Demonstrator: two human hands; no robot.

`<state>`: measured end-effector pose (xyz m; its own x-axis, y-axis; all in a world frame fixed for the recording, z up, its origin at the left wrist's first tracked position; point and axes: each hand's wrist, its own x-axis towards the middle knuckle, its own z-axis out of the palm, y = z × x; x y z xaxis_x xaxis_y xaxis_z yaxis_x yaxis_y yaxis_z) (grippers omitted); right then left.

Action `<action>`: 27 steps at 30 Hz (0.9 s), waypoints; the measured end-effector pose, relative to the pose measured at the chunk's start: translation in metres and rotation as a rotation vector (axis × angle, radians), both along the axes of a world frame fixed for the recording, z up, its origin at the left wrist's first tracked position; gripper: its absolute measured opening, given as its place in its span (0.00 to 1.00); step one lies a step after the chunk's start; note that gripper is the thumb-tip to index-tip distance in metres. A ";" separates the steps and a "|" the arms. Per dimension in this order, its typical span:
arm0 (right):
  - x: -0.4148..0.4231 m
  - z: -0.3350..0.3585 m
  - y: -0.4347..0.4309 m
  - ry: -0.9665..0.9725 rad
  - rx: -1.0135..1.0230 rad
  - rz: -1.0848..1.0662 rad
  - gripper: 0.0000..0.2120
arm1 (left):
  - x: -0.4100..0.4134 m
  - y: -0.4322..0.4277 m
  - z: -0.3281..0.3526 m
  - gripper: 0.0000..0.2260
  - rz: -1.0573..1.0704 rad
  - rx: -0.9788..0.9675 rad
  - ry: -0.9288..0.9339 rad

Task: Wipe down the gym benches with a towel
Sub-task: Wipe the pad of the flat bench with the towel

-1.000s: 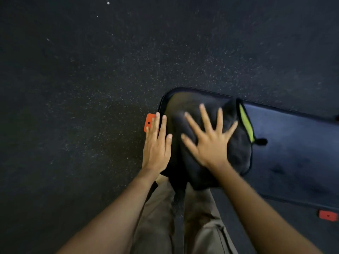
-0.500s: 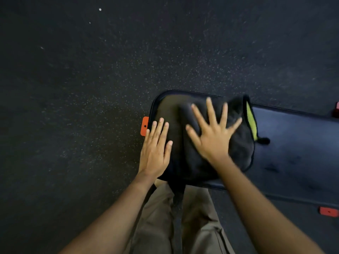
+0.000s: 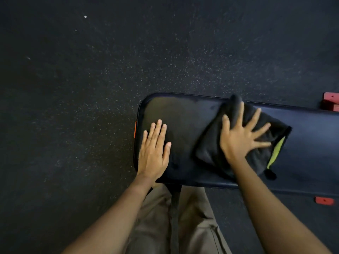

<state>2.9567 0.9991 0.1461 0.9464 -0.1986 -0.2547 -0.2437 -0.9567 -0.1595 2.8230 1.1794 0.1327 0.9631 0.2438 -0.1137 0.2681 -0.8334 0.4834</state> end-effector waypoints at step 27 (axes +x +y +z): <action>-0.070 0.011 -0.024 -0.034 0.094 0.352 0.41 | -0.001 -0.003 -0.002 0.24 0.010 0.086 0.046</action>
